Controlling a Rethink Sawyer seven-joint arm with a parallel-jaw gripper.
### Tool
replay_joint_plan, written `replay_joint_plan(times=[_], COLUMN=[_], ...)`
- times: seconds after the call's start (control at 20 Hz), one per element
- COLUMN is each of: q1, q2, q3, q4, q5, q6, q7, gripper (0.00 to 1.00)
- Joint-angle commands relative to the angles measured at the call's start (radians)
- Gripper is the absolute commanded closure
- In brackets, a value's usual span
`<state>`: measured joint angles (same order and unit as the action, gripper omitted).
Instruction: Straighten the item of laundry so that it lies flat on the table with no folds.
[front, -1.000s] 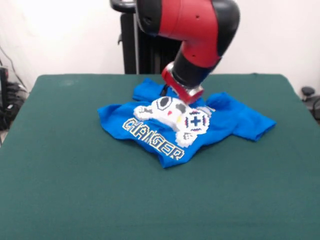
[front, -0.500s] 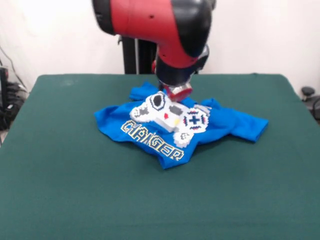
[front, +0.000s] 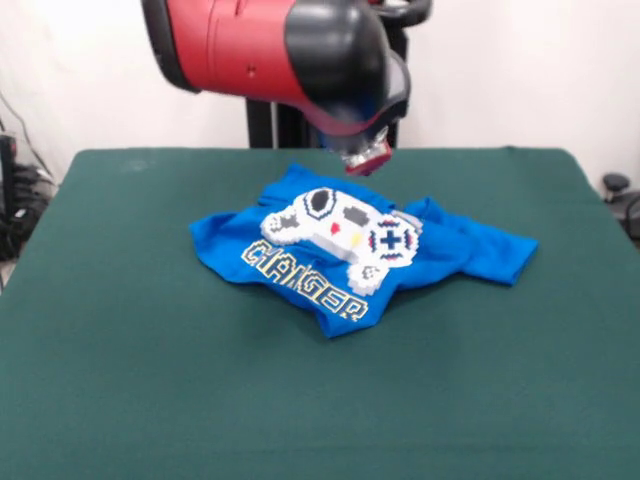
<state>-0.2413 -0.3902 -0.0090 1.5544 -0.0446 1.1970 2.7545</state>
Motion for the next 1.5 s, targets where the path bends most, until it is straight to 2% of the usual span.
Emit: replay_joint_plan(times=[0.05, 0.2, 0.25, 0.4, 0.55, 0.7, 0.95, 1.05, 1.25, 1.5], q1=[-0.018, -0.023, -0.002, 0.08, 0.111, 0.114, 0.079, 0.074, 0.07, 0.084], q2=[0.178, 0.159, 0.128, 0.089, 0.082, 0.044, -0.098, -0.132, -0.155, -0.112], q3=[0.16, 0.159, 0.14, 0.062, 0.041, 0.048, 0.112, 0.127, 0.144, 0.13], q4=[-0.027, -0.039, -0.04, -0.095, -0.152, -0.184, -0.147, -0.142, -0.141, -0.163], q5=[0.011, -0.007, -0.047, -0.116, -0.133, -0.106, 0.015, 0.043, 0.083, 0.066], q6=[-0.055, -0.065, -0.141, -0.254, -0.258, -0.165, 0.174, 0.265, 0.352, 0.297], q7=[-0.146, -0.137, -0.123, 0.003, 0.045, 0.034, 0.012, 0.017, 0.019, -0.006], gripper=[0.0, 0.0, 0.0, 0.0, 0.0, 0.0, 0.0, 0.0, 0.0, 0.0])
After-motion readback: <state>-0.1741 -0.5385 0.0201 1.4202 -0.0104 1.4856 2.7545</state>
